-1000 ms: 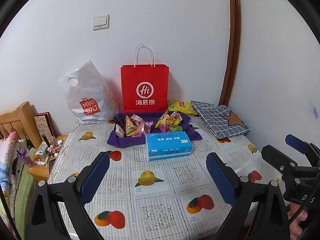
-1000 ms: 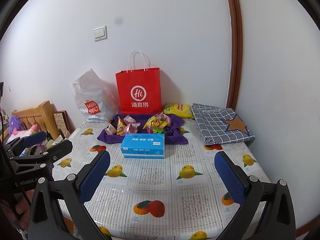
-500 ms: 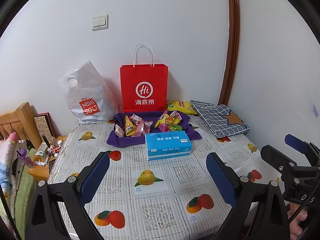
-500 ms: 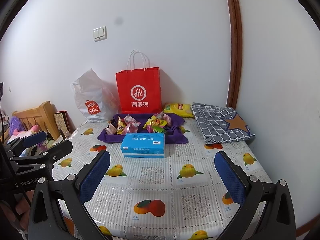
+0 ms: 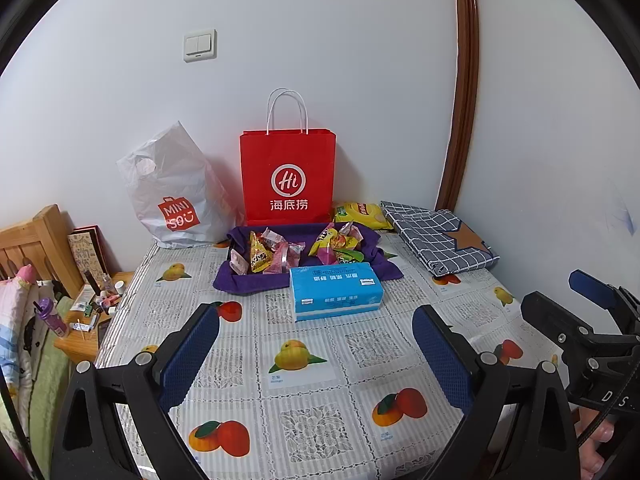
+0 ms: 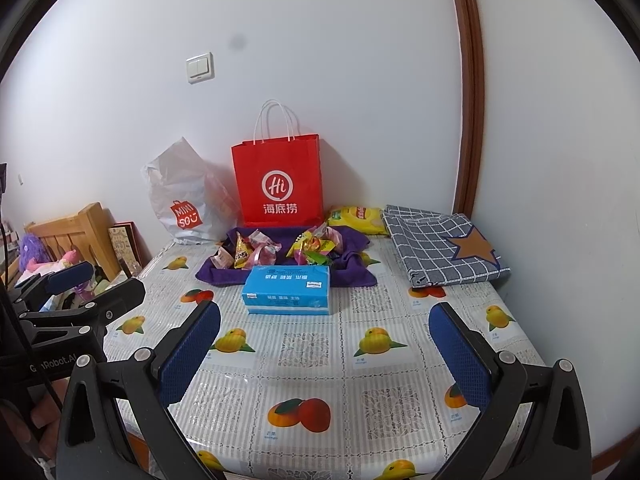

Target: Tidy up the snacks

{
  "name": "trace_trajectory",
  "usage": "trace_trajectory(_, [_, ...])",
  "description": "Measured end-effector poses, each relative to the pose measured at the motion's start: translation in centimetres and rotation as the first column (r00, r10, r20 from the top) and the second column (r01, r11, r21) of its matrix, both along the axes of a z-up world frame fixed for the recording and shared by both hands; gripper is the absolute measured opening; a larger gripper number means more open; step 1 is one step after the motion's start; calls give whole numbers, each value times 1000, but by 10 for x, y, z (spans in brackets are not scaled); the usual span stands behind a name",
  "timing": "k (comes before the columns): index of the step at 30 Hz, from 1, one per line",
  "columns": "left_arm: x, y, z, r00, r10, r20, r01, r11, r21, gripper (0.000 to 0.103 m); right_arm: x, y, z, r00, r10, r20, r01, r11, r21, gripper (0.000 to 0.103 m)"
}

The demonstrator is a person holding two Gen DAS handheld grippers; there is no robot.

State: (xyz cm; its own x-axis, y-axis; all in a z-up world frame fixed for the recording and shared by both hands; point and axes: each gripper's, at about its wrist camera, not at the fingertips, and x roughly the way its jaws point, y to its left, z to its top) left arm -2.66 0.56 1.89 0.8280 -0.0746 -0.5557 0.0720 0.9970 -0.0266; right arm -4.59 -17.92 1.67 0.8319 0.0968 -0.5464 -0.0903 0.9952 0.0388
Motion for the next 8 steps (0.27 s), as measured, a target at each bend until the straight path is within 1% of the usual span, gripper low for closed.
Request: trace_trajectory(8, [-2,2,0,1000,-1,6,1,1000,0,99,-1,3,0,1000,5,-1,-5,1000,-1,103])
